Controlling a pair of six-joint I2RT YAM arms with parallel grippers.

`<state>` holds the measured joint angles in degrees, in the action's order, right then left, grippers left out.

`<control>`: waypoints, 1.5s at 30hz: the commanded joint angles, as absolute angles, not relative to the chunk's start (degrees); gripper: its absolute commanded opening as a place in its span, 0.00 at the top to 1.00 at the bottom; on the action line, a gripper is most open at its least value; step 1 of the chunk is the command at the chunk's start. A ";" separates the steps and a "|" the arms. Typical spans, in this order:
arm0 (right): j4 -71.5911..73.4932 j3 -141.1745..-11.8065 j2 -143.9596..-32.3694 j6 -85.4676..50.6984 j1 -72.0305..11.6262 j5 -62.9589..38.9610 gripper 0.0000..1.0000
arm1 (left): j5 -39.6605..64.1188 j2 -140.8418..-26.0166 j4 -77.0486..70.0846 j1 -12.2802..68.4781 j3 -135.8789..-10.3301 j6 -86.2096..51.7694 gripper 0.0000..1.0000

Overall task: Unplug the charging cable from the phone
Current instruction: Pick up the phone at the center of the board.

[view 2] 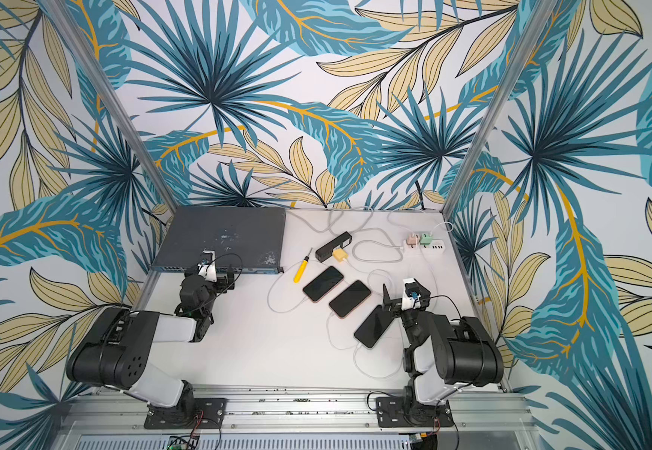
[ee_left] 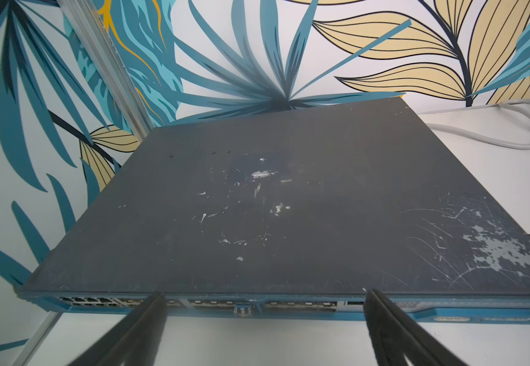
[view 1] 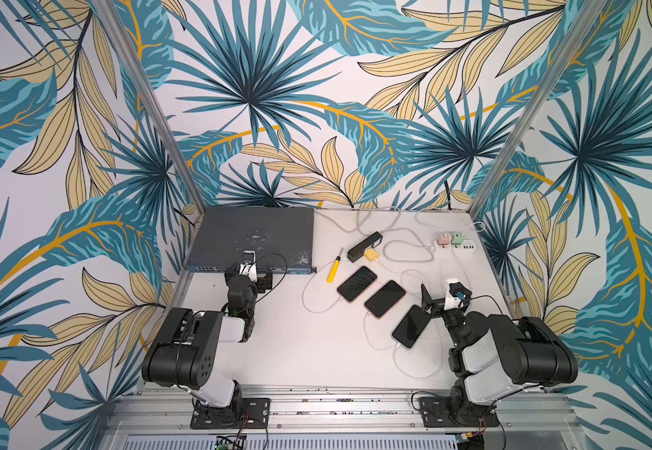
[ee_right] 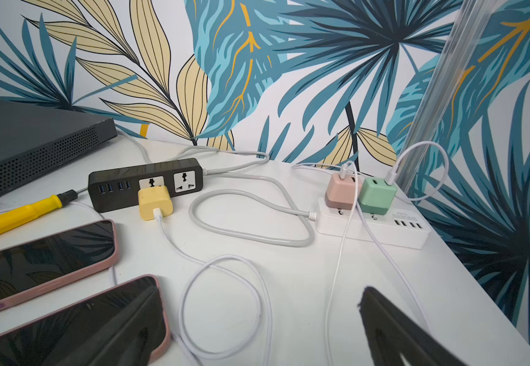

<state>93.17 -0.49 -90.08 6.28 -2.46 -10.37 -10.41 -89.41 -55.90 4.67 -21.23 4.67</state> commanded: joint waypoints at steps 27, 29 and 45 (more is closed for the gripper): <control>102.20 2.96 -80.40 2.05 -2.55 2.04 0.00 | -11.62 -85.53 -51.23 4.40 -22.11 4.23 0.00; 93.02 2.17 -71.99 1.40 -2.63 3.49 0.00 | -11.89 -82.02 -44.20 4.48 -24.39 4.11 0.00; 47.69 -27.66 -59.96 -36.23 2.44 -13.95 0.00 | -0.38 -73.59 -0.78 1.93 -49.96 -27.92 0.00</control>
